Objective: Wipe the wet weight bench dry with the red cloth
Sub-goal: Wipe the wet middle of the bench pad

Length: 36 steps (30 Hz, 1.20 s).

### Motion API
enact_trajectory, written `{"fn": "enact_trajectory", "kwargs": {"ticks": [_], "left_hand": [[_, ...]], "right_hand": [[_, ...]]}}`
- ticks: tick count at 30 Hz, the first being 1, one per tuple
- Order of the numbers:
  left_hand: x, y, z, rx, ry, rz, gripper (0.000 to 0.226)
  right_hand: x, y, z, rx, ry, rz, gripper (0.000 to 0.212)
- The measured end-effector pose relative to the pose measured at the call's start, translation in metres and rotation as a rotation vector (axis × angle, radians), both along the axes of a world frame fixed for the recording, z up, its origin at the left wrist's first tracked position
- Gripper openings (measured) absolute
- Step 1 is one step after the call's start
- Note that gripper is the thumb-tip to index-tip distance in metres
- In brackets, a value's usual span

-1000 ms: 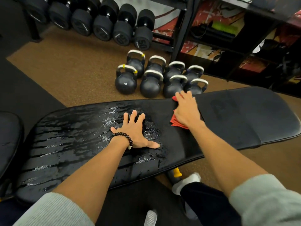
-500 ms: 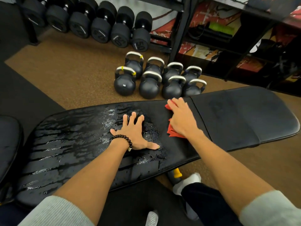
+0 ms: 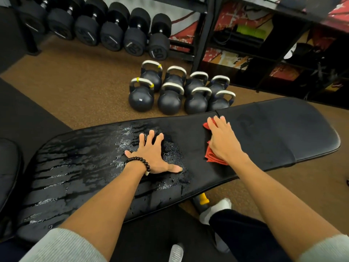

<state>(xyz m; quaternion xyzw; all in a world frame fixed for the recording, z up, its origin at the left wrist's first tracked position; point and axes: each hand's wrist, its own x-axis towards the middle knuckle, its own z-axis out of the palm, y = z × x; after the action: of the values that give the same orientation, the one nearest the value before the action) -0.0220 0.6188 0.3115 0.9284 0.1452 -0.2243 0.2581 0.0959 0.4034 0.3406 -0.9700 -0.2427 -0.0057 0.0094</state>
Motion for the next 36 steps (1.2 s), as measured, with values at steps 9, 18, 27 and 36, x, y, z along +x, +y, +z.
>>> {"fn": "enact_trajectory", "kwargs": {"ticks": [9,18,27,36], "left_hand": [[0.001,-0.002,-0.006,0.026,-0.015,-0.007,0.145],[-0.001,0.0,0.002,0.005,0.005,-0.006,0.145],[0.003,-0.001,-0.004,0.025,-0.019,-0.002,0.145],[0.002,0.003,0.002,0.013,0.006,-0.018,0.148]], "right_hand": [[-0.078,-0.044,-0.008,0.024,0.004,-0.09,0.075],[0.037,0.025,-0.003,0.109,-0.002,-0.058,0.066],[-0.064,-0.05,-0.018,0.177,0.017,-0.051,0.074],[0.002,0.067,-0.016,0.101,-0.035,0.094,0.064]]}}
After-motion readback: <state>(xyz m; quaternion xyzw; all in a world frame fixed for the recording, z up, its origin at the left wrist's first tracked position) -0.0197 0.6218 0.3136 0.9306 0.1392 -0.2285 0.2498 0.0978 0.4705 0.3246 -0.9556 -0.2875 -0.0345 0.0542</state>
